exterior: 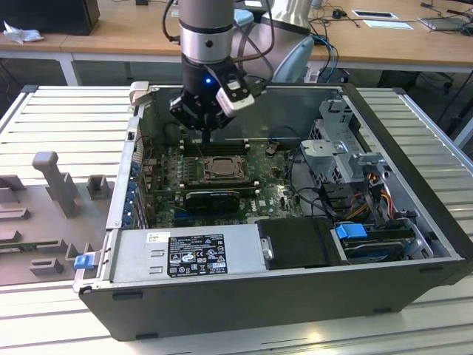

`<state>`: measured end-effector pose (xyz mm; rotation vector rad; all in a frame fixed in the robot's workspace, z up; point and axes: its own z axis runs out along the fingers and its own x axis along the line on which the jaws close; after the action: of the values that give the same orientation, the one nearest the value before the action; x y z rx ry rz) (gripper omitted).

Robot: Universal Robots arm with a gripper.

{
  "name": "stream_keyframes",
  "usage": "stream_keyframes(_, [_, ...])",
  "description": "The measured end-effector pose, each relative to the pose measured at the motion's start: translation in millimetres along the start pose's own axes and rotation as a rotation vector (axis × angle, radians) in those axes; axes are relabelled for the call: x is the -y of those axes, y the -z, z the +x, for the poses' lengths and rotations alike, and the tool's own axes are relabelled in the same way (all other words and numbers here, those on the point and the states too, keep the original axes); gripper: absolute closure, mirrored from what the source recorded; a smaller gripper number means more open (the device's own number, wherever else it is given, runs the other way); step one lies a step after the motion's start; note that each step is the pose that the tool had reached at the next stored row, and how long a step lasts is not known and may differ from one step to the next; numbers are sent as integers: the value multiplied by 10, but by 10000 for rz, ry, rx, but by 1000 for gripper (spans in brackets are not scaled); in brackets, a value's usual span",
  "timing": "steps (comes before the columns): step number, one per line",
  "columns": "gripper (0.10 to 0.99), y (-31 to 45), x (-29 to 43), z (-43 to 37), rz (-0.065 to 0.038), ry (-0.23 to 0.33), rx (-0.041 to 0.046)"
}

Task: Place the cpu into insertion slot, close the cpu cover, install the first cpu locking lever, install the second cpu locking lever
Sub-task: 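Install the first cpu locking lever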

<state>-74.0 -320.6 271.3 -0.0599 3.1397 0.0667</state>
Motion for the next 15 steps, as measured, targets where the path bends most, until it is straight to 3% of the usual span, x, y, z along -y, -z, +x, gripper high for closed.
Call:
stream_keyframes(6, [980,-29,-9,252,-7,-1,1])
stream_keyframes(10, [980,-63,-12,326,-66,17,2])
stream_keyframes(15, [980,-113,-76,338,-107,26,5])
